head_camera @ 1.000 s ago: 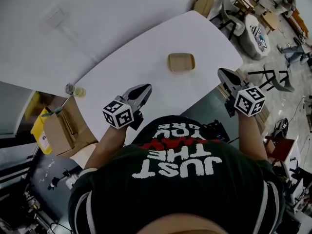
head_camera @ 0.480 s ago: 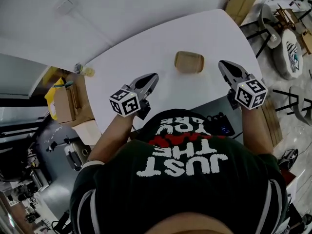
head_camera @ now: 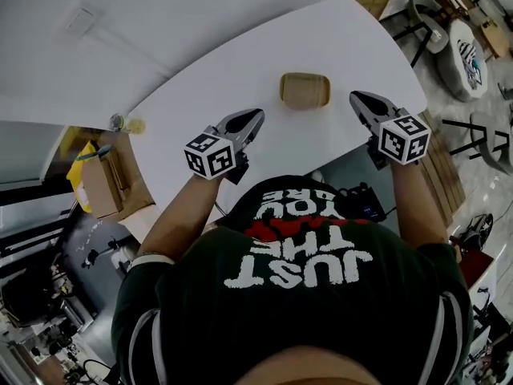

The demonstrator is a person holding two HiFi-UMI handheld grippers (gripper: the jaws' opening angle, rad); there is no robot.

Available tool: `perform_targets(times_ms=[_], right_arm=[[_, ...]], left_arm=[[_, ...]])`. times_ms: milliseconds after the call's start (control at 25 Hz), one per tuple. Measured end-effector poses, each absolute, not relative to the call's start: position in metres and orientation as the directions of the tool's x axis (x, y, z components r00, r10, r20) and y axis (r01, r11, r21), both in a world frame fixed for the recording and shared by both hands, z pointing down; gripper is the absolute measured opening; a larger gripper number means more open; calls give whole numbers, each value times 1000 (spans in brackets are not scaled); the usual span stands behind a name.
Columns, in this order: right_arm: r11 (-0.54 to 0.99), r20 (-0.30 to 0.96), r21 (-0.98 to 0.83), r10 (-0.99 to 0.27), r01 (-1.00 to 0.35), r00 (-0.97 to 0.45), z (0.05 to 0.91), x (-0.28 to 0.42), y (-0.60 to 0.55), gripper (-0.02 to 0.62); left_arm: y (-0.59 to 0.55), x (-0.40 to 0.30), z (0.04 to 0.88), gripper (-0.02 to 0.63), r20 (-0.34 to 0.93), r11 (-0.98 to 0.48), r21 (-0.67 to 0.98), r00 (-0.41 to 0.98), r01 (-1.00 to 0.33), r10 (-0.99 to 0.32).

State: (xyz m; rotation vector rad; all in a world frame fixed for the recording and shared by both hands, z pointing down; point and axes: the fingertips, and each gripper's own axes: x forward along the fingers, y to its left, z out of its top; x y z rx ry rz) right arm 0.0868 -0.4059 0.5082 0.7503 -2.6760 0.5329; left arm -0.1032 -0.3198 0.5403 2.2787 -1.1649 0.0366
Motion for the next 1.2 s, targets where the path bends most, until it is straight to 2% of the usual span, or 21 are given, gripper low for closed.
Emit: perform_targets(times_ms=[400,760,840,1200], right_arm=[[731,509,-393,-333,-559,-794,582,62,-414,6],[536,587,-558,-284,-634,-758,669,63,-414,22],[469,583,-618,-264,-630,-768,684,61,-411,72],[136,461,-858,-224,-496,-859,727,45,-405,137]], left_arm=[[-334,-100,568,2,290,-460,495,640,-737,-712],[-341,-103,606,2,318,-441,530,652,-724,-688],[-341,-104,611,2,321,-439,537,656,-720,-683],[-341,-111,633,2,340,-422,562,664,-711,-666]])
